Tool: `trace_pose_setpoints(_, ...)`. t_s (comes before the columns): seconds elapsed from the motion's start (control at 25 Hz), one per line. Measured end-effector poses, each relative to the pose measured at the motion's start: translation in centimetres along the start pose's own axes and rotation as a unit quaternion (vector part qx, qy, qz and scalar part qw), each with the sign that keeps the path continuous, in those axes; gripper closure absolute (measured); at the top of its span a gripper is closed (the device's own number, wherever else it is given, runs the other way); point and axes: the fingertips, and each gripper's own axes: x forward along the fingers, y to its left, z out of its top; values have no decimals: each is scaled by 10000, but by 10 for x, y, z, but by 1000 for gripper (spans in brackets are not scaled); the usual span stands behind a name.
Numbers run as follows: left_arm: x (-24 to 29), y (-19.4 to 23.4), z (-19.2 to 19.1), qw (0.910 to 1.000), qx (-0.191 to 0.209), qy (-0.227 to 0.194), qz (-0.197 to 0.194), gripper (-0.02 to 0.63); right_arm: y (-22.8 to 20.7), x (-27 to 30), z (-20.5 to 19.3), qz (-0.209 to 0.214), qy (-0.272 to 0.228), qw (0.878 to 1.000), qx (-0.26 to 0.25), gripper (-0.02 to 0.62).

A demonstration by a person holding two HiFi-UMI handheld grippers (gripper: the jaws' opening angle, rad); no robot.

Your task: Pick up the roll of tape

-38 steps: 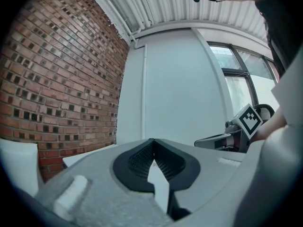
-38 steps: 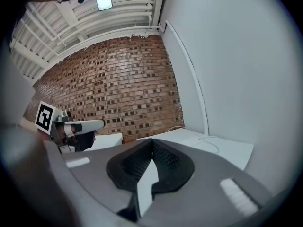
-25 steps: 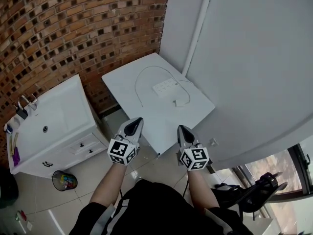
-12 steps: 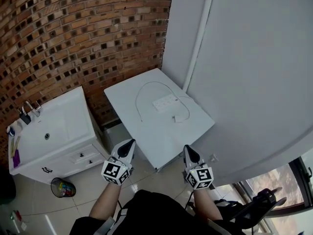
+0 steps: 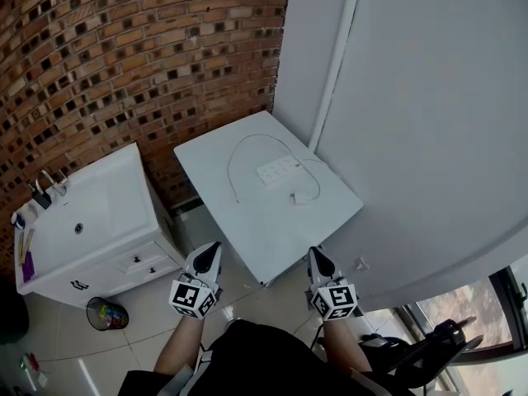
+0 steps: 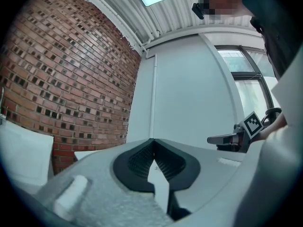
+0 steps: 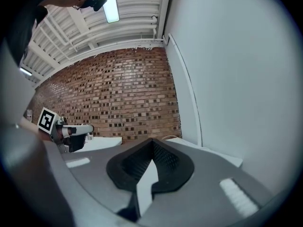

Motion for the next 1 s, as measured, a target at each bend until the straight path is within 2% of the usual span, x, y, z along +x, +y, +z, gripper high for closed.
trace_pose_setpoints(0.52,19,-3,-11,9994,131,227,-241,604,0,11,-2,75,72,9999,17,592)
trace_pose_setpoints(1.0,27,-1,-8,9993,103,227,-280,604,-6,20,-4,69,130,9999,-12,592)
